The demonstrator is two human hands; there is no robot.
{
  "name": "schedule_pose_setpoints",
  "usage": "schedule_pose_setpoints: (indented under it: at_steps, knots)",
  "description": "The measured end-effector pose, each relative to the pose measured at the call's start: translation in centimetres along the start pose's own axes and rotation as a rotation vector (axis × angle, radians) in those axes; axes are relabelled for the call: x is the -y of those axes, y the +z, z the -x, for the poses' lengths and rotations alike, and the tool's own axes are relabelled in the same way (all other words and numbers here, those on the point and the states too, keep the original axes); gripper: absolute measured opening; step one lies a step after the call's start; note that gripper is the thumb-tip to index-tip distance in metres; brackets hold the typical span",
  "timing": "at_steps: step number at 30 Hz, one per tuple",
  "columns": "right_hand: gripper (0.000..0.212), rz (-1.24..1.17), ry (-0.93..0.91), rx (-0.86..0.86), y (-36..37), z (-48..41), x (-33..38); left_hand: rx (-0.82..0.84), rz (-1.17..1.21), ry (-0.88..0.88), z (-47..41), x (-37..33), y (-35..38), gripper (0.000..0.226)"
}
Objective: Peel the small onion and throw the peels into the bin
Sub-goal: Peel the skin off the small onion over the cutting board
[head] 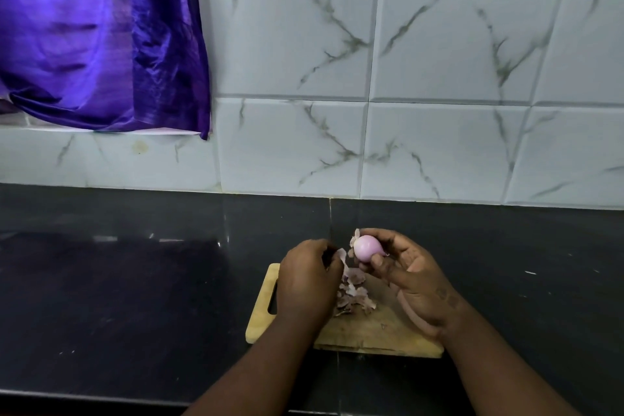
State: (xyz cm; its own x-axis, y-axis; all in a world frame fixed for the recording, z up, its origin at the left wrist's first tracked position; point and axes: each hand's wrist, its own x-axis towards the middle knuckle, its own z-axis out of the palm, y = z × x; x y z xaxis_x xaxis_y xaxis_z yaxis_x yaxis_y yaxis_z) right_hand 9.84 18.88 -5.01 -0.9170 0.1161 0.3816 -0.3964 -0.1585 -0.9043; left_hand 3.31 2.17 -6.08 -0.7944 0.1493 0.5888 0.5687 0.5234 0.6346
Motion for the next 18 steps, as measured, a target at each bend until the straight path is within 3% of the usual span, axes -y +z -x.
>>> schedule_pose_setpoints:
  at_steps: [4,8,10,18]
  knots:
    - [0.041,0.004,0.042,-0.014,-0.07,-0.16,-0.24,-0.009,-0.044,0.054,0.14,-0.53,-0.29,0.030]
    - [0.041,0.027,0.079,-0.030,-0.03,-0.25,-0.23,0.112,0.382,0.120,0.56,-0.61,-0.79,0.049]
    - [0.042,0.023,0.096,-0.024,0.03,-0.22,-0.01,0.192,0.411,0.196,0.86,-0.78,-0.94,0.055]
    - [0.025,0.057,0.105,-0.079,-0.35,-0.29,0.08,0.095,0.317,0.248,0.60,-0.81,-0.68,0.038]
